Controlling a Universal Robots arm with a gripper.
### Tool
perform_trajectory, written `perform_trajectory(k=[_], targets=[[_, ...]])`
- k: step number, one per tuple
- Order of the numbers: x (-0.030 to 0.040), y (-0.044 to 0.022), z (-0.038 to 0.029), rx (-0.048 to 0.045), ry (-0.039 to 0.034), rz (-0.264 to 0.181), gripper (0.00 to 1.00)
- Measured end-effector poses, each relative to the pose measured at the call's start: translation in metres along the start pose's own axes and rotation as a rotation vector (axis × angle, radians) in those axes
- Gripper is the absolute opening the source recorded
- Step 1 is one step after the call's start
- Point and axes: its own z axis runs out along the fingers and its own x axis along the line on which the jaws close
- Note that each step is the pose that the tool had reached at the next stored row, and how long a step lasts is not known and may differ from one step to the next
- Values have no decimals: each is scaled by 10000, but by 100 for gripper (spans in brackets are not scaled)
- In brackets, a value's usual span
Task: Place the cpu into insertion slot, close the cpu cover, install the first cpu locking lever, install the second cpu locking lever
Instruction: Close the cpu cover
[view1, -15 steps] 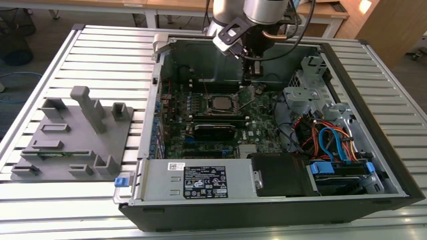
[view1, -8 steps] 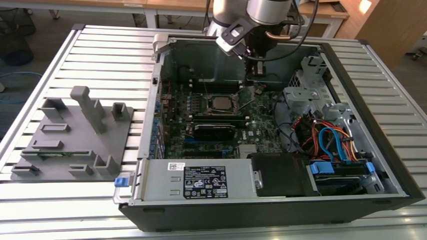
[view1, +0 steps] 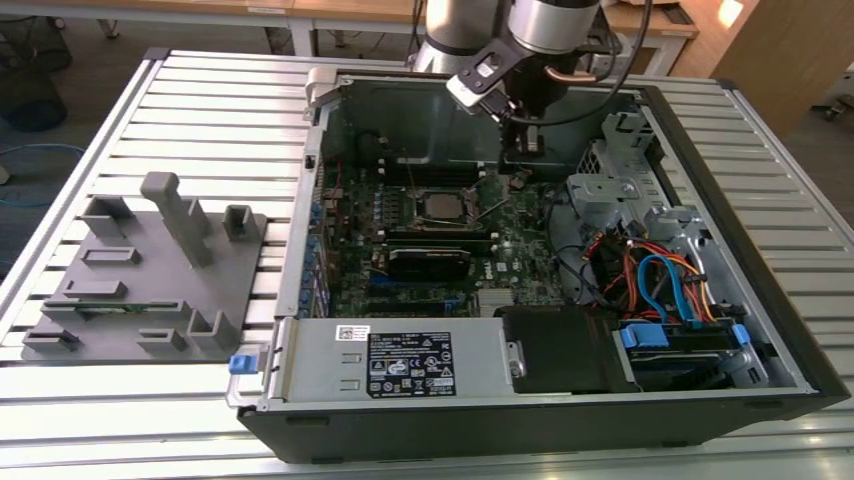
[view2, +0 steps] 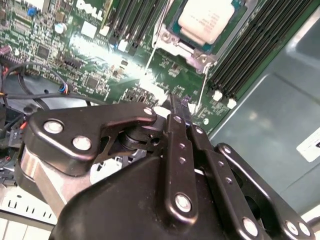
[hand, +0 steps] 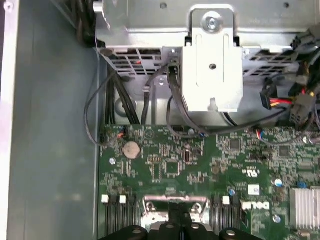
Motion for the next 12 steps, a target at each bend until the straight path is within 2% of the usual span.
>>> perform_trajectory(k=[12], targets=[[3,196,82,64,-1,1,10]])
